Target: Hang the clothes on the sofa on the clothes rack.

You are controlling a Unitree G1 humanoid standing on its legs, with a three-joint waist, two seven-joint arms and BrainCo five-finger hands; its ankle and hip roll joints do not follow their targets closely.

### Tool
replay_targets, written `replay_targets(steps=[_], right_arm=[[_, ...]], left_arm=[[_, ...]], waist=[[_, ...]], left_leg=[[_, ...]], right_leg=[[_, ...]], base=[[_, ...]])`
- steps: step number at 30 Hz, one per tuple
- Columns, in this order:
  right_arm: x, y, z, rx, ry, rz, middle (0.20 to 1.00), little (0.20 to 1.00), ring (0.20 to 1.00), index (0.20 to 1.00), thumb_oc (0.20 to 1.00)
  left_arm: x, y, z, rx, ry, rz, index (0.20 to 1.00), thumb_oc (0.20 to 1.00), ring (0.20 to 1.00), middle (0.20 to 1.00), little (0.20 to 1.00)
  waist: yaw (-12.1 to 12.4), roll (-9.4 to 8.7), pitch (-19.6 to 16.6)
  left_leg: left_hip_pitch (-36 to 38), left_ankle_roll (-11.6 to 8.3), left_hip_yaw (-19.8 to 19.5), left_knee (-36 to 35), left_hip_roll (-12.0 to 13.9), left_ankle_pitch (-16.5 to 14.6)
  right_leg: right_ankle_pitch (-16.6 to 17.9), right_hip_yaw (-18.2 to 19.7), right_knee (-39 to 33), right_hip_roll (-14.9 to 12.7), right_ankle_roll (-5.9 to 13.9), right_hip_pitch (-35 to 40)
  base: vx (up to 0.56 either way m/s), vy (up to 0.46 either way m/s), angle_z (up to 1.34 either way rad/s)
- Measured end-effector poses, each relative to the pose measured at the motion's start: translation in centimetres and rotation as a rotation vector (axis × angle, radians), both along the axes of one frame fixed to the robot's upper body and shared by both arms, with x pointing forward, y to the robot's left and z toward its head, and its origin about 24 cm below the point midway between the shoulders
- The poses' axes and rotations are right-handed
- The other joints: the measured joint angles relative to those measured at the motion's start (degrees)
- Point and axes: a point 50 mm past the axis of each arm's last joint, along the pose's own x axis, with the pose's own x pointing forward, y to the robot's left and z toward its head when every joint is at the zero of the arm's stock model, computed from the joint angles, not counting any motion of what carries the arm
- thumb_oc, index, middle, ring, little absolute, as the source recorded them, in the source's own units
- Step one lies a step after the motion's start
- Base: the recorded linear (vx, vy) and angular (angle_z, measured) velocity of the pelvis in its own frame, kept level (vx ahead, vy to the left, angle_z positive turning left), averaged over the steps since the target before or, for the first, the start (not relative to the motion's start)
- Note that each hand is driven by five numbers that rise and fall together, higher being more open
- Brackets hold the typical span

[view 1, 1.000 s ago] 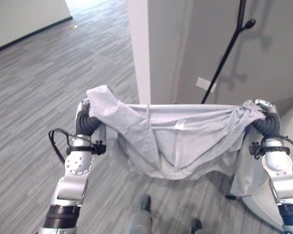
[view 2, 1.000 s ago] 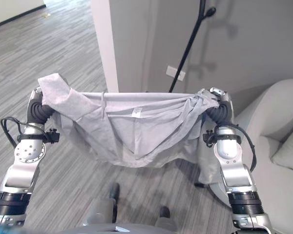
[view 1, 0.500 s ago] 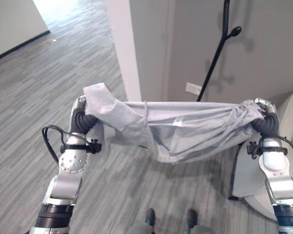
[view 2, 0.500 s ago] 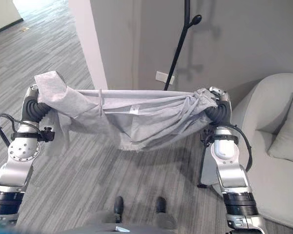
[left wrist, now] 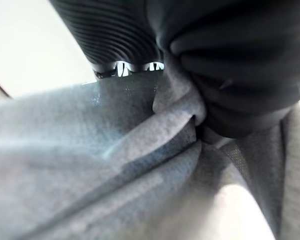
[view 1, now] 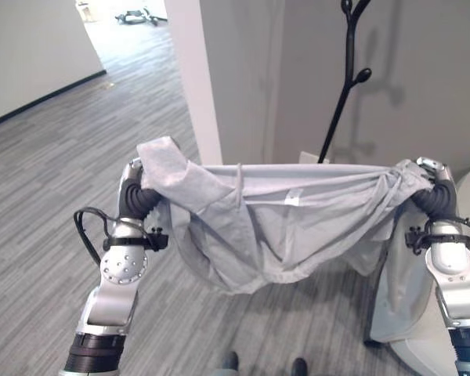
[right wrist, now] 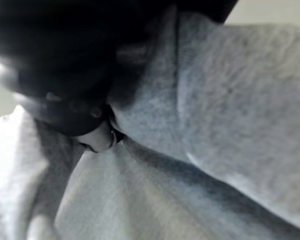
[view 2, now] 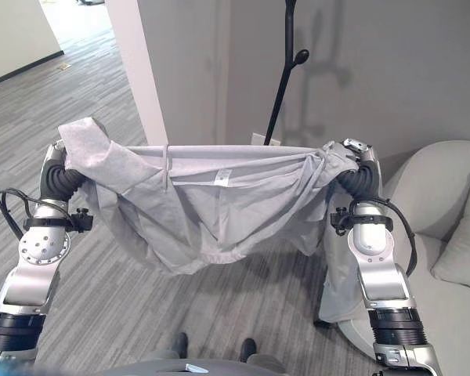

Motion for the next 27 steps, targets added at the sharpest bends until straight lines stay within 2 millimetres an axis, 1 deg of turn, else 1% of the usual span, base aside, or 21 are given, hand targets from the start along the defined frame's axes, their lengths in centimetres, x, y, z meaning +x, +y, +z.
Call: replay_targets(steps=[1, 2, 3, 5, 7, 9, 10, 11, 13, 14, 16, 17, 18, 19, 21, 22, 23, 25, 26, 27], right_arm=[[0.1, -0.1, 0.3, -0.008, -0.004, 0.000, 0.200, 0.200, 0.200, 0.200, 0.200], [0.3, -0.7, 0.9, -0.050, -0.006, -0.008, 0.200, 0.200, 0.200, 0.200, 0.200], [0.5, -1.0, 1.3, -0.064, -0.011, -0.016, 0.200, 0.200, 0.200, 0.200, 0.200], [0.8, -1.1, 1.8, -0.062, -0.027, -0.019, 0.200, 0.200, 0.200, 0.200, 0.200], [1.1, -0.9, 2.4, -0.058, -0.052, -0.018, 0.200, 0.200, 0.200, 0.200, 0.200], [1.6, -0.3, 3.2, -0.058, -0.085, -0.004, 0.200, 0.200, 0.200, 0.200, 0.200], [2.0, 0.2, 3.7, -0.062, -0.104, 0.013, 0.200, 0.200, 0.200, 0.200, 0.200], [2.2, 0.6, 3.9, -0.067, -0.111, 0.027, 0.200, 0.200, 0.200, 0.200, 0.200], [2.2, 0.7, 3.9, -0.065, -0.111, 0.027, 0.200, 0.200, 0.200, 0.200, 0.200], [2.3, 0.9, 3.8, -0.060, -0.108, 0.034, 0.200, 0.200, 0.200, 0.200, 0.200], [2.4, 1.4, 3.4, -0.060, -0.095, 0.049, 0.200, 0.200, 0.200, 0.200, 0.200], [2.5, 1.6, 3.4, -0.059, -0.093, 0.058, 0.200, 0.200, 0.200, 0.200, 0.200], [2.5, 1.7, 3.3, -0.059, -0.091, 0.060, 0.200, 0.200, 0.200, 0.200, 0.200], [2.5, 1.7, 3.3, -0.057, -0.091, 0.060, 0.200, 0.200, 0.200, 0.200, 0.200], [2.5, 1.7, 3.3, -0.057, -0.092, 0.061, 0.200, 0.200, 0.200, 0.200, 0.200], [2.6, 1.7, 3.4, -0.057, -0.094, 0.058, 0.200, 0.200, 0.200, 0.200, 0.200], [2.7, 1.5, 3.3, -0.059, -0.088, 0.050, 0.200, 0.200, 0.200, 0.200, 0.200], [2.9, 1.5, 3.6, -0.057, -0.096, 0.051, 0.200, 0.200, 0.200, 0.200, 0.200], [2.9, 1.6, 3.8, -0.058, -0.103, 0.052, 0.200, 0.200, 0.200, 0.200, 0.200], [2.9, 1.6, 3.9, -0.059, -0.107, 0.052, 0.200, 0.200, 0.200, 0.200, 0.200]], left_arm=[[0.2, -0.1, 0.3, 0.006, -0.010, -0.006, 0.200, 0.200, 0.200, 0.200, 0.200], [1.0, -1.0, 1.3, 0.016, -0.042, -0.041, 0.200, 0.200, 0.200, 0.200, 0.200], [1.5, -1.7, 1.9, 0.022, -0.059, -0.067, 0.200, 0.200, 0.200, 0.200, 0.200], [1.8, -2.4, 2.4, 0.027, -0.076, -0.094, 0.200, 0.200, 0.200, 0.200, 0.200], [2.1, -2.9, 2.7, 0.033, -0.087, -0.114, 0.200, 0.200, 0.200, 0.200, 0.200], [2.3, -3.6, 3.1, 0.045, -0.100, -0.142, 0.200, 0.200, 0.200, 0.200, 0.200], [2.4, -3.8, 3.4, 0.046, -0.113, -0.151, 0.200, 0.200, 0.200, 0.200, 0.200], [2.4, -3.9, 3.5, 0.048, -0.114, -0.153, 0.200, 0.200, 0.200, 0.200, 0.200], [2.4, -3.9, 3.7, 0.053, -0.122, -0.154, 0.200, 0.200, 0.200, 0.200, 0.200], [2.4, -3.8, 3.7, 0.058, -0.121, -0.152, 0.200, 0.200, 0.200, 0.200, 0.200], [2.4, -3.5, 3.9, 0.081, -0.120, -0.146, 0.200, 0.200, 0.200, 0.200, 0.200], [2.3, -3.2, 4.2, 0.107, -0.121, -0.139, 0.200, 0.200, 0.200, 0.200, 0.200], [2.3, -3.0, 4.3, 0.117, -0.123, -0.134, 0.200, 0.200, 0.200, 0.200, 0.200], [2.3, -2.9, 4.4, 0.124, -0.124, -0.131, 0.200, 0.200, 0.200, 0.200, 0.200], [2.3, -2.9, 4.5, 0.124, -0.128, -0.132, 0.200, 0.200, 0.200, 0.200, 0.200], [2.5, -3.1, 4.4, 0.114, -0.128, -0.132, 0.200, 0.200, 0.200, 0.200, 0.200], [2.7, -3.5, 4.4, 0.118, -0.126, -0.145, 0.200, 0.200, 0.200, 0.200, 0.200], [2.8, -3.6, 4.9, 0.123, -0.143, -0.145, 0.200, 0.200, 0.200, 0.200, 0.200], [2.8, -3.5, 5.1, 0.124, -0.151, -0.140, 0.200, 0.200, 0.200, 0.200, 0.200], [2.8, -3.4, 5.1, 0.122, -0.155, -0.134, 0.200, 0.200, 0.200, 0.200, 0.200]], waist=[[0.01, 0.02, 0.01], [-0.23, -0.12, 0.09], [-0.33, -0.14, 0.16], [-0.47, -0.04, 0.13], [-0.52, 0.22, 0.10], [-0.69, 0.56, 0.00], [-0.93, 0.69, -0.05], [-1.38, 0.96, -0.18], [-1.91, 0.71, -0.29], [-1.45, 0.74, -0.25], [-1.14, 0.34, -0.29], [-0.40, 0.24, -0.27], [0.14, -0.01, -0.24], [0.25, -0.33, -0.23], [0.10, -0.73, -0.21], [-0.25, -0.06, 0.17], [-0.44, 0.58, 0.48], [-0.04, 1.66, 1.11], [-0.05, 1.81, 1.17], [-0.13, 1.99, 1.29]], left_leg=[[-0.17, -0.31, -0.08, 0.19, 0.14, 0.37], [-2.66, -0.66, -0.99, 3.10, -0.03, -0.06], [-3.71, -1.21, -1.96, 4.06, 0.20, -0.47], [-3.73, -1.01, -1.28, 4.47, 0.09, -0.63], [-3.73, -0.95, -1.10, 4.55, -0.38, -0.67], [-3.81, -0.92, -1.74, 4.42, -2.23, -0.71], [-3.91, -0.14, -1.64, 4.36, -3.73, -0.93], [-3.70, 0.43, -2.66, 3.63, -4.48, -1.13], [-3.16, 1.44, -2.29, 2.77, -6.20, -0.51], [-3.19, 2.58, -1.36, 2.79, -6.24, -0.79], [-2.67, 3.51, -0.13, 2.58, -7.19, -1.04], [-2.56, 4.13, 0.80, 2.84, -7.18, -1.27], [-2.33, 4.48, 1.51, 2.92, -7.17, -1.30], [-2.16, 4.91, 1.53, 2.94, -7.23, -1.63], [-2.19, 5.04, 1.31, 3.07, -7.32, -1.73], [-2.28, 5.45, 0.46, 3.16, -6.44, -1.98], [-2.30, 5.48, -0.22, 3.25, -5.72, -1.99], [-2.64, 4.98, -0.68, 3.34, -3.96, -2.33], [-2.88, 4.80, -1.30, 3.34, -3.57, -2.45], [-2.87, 4.64, -1.91, 3.36, -2.83, -2.54]], right_leg=[[0.03, -0.13, 0.06, 0.66, -0.14, 0.02], [0.04, -1.46, 0.02, 0.28, -0.27, -0.39], [0.04, -2.65, 0.02, 0.40, -0.47, -0.46], [-0.05, -3.08, 0.03, 0.53, -0.99, -0.31], [-0.24, -3.12, -0.01, 0.03, -1.29, -0.35], [0.05, -2.31, 0.01, -1.50, -0.86, -1.26], [0.52, -1.25, -0.02, -2.74, -0.11, -1.67], [0.86, -0.75, 0.02, -3.41, 0.50, -1.69], [0.93, -0.45, 0.42, -4.80, 1.14, -1.88], [0.42, 0.02, 1.97, -5.51, 2.22, -2.85], [-0.64, 1.01, 5.54, -6.62, 2.95, -4.55], [-1.11, 1.62, 8.47, -6.82, 3.50, -6.29], [-1.16, 1.25, 8.61, -6.93, 3.43, -6.41], [-1.27, 1.38, 8.23, -7.62, 3.35, -6.07], [-1.37, 1.17, 7.79, -7.52, 3.26, -5.71], [-2.15, 2.62, 9.40, -8.01, 3.27, -6.71], [-2.01, 3.21, 8.58, -9.01, 3.28, -6.83], [-1.37, 3.32, 4.70, -13.23, 4.23, -7.98], [-0.75, 3.08, 2.90, -15.11, 4.60, -8.49], [0.23, 1.17, 0.32, -17.16, 6.14, -8.50]], base=[[-0.13, -0.074, 0.27], [-0.07, -0.023, 0.43], [-0.01, 0.004, 0.47], [0.03, 0.028, 0.15], [0.03, 0.061, 0.00], [0.05, 0.119, -0.16], [0.10, 0.153, -0.26], [0.10, 0.176, -0.16], [0.09, 0.131, -0.04], [0.08, 0.051, -0.19], [0.07, 0.018, -0.29], [0.06, -0.061, -0.34], [0.04, -0.055, -0.33], [0.07, -0.124, -0.12], [0.11, -0.186, 0.06], [0.12, -0.202, 0.20], [0.14, -0.247, 0.13], [0.13, -0.233, 0.04], [0.12, -0.217, 0.10], [0.14, -0.190, 0.16]])
